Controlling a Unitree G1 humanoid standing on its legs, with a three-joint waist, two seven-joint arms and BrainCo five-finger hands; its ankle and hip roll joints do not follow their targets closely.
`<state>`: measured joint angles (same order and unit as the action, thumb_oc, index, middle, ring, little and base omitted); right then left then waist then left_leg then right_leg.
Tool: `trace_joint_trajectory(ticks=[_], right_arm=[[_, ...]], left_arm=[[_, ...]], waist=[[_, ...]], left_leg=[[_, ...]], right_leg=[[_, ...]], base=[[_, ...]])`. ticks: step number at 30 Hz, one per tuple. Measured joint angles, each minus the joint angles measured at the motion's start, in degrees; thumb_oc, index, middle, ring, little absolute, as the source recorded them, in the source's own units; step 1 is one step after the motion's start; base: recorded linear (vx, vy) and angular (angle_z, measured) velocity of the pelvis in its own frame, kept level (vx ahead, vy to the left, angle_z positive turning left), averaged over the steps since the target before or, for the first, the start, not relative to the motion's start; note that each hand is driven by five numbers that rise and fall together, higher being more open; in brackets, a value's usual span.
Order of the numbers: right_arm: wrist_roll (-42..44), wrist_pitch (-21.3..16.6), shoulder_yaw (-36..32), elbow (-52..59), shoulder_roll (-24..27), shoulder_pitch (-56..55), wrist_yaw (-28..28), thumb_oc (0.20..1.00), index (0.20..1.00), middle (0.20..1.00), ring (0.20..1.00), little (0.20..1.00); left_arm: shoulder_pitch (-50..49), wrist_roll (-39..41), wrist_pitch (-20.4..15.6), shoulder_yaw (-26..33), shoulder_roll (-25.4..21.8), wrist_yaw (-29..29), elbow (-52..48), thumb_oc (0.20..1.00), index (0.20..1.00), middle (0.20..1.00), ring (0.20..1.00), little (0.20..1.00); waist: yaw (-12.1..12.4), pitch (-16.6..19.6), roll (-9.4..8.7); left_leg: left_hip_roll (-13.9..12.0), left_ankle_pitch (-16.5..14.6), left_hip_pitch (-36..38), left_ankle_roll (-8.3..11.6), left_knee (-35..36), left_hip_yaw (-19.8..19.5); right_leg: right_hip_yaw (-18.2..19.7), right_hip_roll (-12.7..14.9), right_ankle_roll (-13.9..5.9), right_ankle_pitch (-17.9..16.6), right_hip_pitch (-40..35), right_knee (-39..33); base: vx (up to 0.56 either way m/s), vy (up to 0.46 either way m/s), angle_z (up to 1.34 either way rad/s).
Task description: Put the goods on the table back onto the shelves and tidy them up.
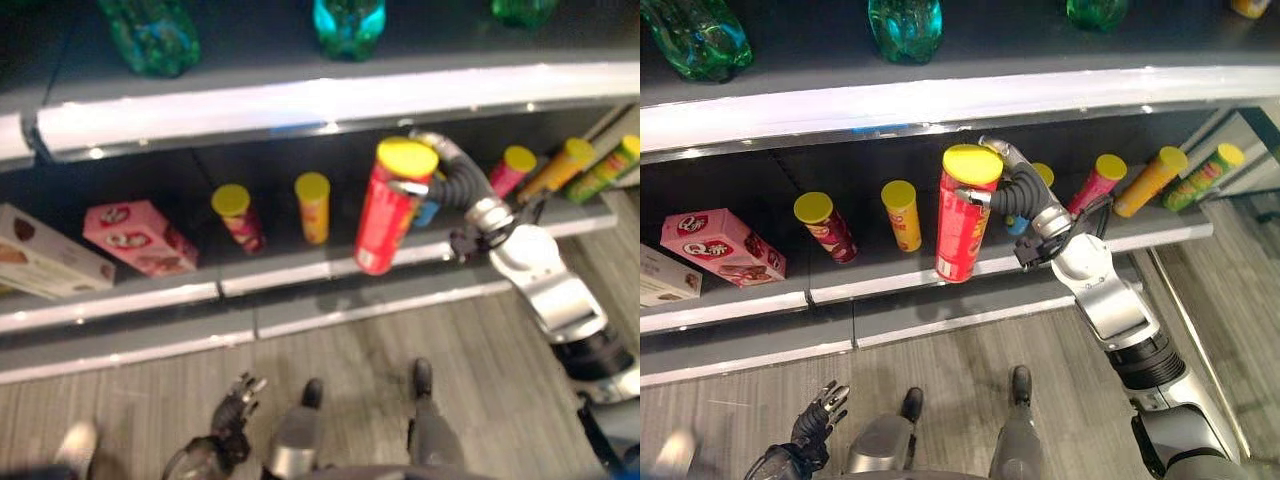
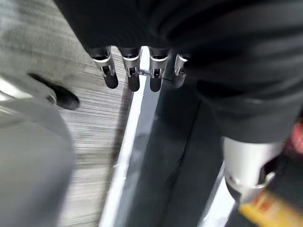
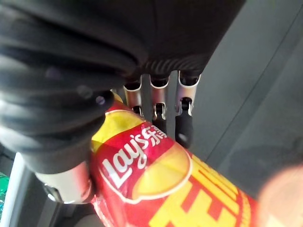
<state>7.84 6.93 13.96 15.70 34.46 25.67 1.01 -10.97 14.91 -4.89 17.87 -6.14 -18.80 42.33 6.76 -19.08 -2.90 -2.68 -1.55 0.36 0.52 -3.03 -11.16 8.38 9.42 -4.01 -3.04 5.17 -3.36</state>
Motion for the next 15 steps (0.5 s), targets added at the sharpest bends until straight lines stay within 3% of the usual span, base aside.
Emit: trace_joint_trajectory(ticks=[2, 3, 5, 8, 11, 15], right_arm=[[0.04, -0.51, 0.15, -0.03, -1.12, 0.95, 0.65, 0.200, 0.200, 0.200, 0.200, 0.200], [0.03, -0.51, 1.01, -2.05, -2.54, 3.12, 0.91, 0.200, 0.200, 0.200, 0.200, 0.200], [0.03, -0.33, 1.12, -3.79, -2.74, 4.92, 1.10, 0.200, 0.200, 0.200, 0.200, 0.200], [-0.22, -0.23, 1.27, -5.29, 2.64, 5.61, 0.86, 0.200, 0.200, 0.200, 0.200, 0.200], [-0.52, -0.19, 1.22, -6.17, 2.94, 5.61, 0.71, 0.200, 0.200, 0.200, 0.200, 0.200], [-1.26, -0.22, 1.23, -6.20, 2.52, 5.74, 0.65, 0.200, 0.200, 0.200, 0.200, 0.200]], left_arm=[[-1.37, 0.17, 0.27, 0.02, -1.50, 0.22, -0.79, 1.000, 1.000, 1.000, 1.000, 1.000], [-1.83, 0.15, 0.63, -0.44, -1.61, 0.50, -0.07, 1.000, 1.000, 1.000, 1.000, 1.000], [-2.27, 0.12, 1.35, -1.36, 0.04, 0.53, 0.60, 1.000, 1.000, 1.000, 1.000, 1.000], [-1.61, 0.18, 1.26, 0.01, 4.51, 0.66, 0.59, 1.000, 1.000, 1.000, 1.000, 1.000], [-1.26, 0.17, 1.15, 0.01, 5.06, 0.80, 1.18, 1.000, 1.000, 1.000, 1.000, 1.000], [-0.61, 0.12, 0.95, -0.56, 4.65, 1.08, 1.64, 1.000, 1.000, 1.000, 1.000, 1.000]], waist=[[0.95, 0.45, -4.69], [1.76, 0.15, -4.53], [1.84, -0.41, -1.51], [1.24, -3.40, 2.77], [0.54, -4.42, 4.39], [0.69, -6.13, 5.03]], left_leg=[[1.83, -2.00, -0.52, 2.69, -2.27, -1.56], [0.98, -3.49, -0.72, 3.72, -3.96, -1.35], [-2.89, -5.72, -2.35, 4.30, -6.74, -0.79], [-7.22, -6.03, -2.27, 4.43, -6.96, 0.74], [-8.33, -5.58, -2.23, 5.12, -5.79, 0.93], [-8.38, -4.08, -1.97, 6.71, -4.87, 2.29]], right_leg=[[0.72, 0.03, 2.16, -3.40, -0.02, 4.89], [0.33, -0.47, -2.83, -2.50, -0.03, 5.27], [-0.56, -4.14, -2.02, -2.35, 0.25, 5.57], [-1.40, -8.13, 0.80, -1.17, 0.98, 7.57], [-2.15, -8.88, 1.49, -1.01, 1.06, 7.97], [-2.87, -7.95, 1.37, -1.08, 0.90, 8.11]], base=[[-0.02, -0.099, 0.92], [-0.01, -0.050, -0.02], [-0.04, -0.062, -0.11], [-0.02, -0.080, -0.05], [0.02, -0.034, 0.03], [0.00, -0.002, 0.14]])
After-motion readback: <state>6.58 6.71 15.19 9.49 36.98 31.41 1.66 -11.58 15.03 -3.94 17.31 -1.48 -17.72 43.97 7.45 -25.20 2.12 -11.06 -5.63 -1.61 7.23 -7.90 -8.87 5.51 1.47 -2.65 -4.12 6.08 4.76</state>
